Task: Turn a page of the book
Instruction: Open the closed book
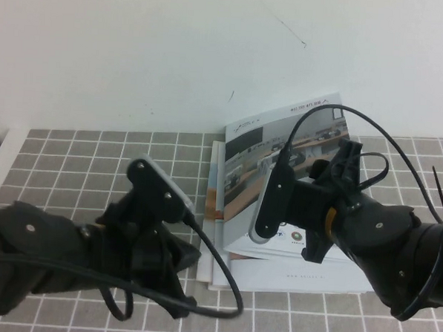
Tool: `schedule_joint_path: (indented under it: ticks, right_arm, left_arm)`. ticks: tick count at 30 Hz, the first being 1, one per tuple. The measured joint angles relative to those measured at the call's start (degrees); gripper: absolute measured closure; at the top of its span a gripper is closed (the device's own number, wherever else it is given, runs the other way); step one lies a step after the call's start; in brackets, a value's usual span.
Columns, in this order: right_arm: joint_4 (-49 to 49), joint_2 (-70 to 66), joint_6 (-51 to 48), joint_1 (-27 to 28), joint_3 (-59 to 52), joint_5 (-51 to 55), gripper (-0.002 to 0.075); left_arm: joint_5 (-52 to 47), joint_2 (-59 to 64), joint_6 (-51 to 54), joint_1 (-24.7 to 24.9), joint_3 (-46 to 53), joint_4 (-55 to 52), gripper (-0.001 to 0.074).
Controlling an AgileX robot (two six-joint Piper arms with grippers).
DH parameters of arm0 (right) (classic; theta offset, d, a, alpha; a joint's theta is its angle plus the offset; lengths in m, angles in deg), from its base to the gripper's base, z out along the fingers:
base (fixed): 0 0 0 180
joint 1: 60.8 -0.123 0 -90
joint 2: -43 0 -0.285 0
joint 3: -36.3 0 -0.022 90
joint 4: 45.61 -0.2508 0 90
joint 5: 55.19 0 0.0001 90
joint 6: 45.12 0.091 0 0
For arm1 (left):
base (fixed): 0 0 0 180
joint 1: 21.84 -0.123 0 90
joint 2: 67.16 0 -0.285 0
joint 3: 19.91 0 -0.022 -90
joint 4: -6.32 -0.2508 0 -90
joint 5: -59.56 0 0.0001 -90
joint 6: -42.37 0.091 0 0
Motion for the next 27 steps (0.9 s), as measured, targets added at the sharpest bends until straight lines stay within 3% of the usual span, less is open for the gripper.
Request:
schedule_joint_path:
  ticks: [8,13,18,27]
  right_arm:
    - [0.0,0.0,0.1,0.0,1.77,-2.06,0.0382]
    - [0.0,0.0,0.5,0.0,1.77,-2.28,0.0382]
    - [0.1,0.0,2.15,0.0,1.9,-2.61,0.0382]
    - [-0.01,-0.1,4.27,0.46,1.99,-0.01,0.0382]
  left_arm:
    - [2.23,5.14,13.62,9.87,0.0,4.7,0.0727]
    - [6.85,7.95,29.98,14.32,0.0,19.57,0.0727]
    - [6.22,11.71,47.72,15.02,-0.54,31.14,0.0727]
    - [7.83,14.29,50.14,15.11,-4.06,32.44,0.0734]
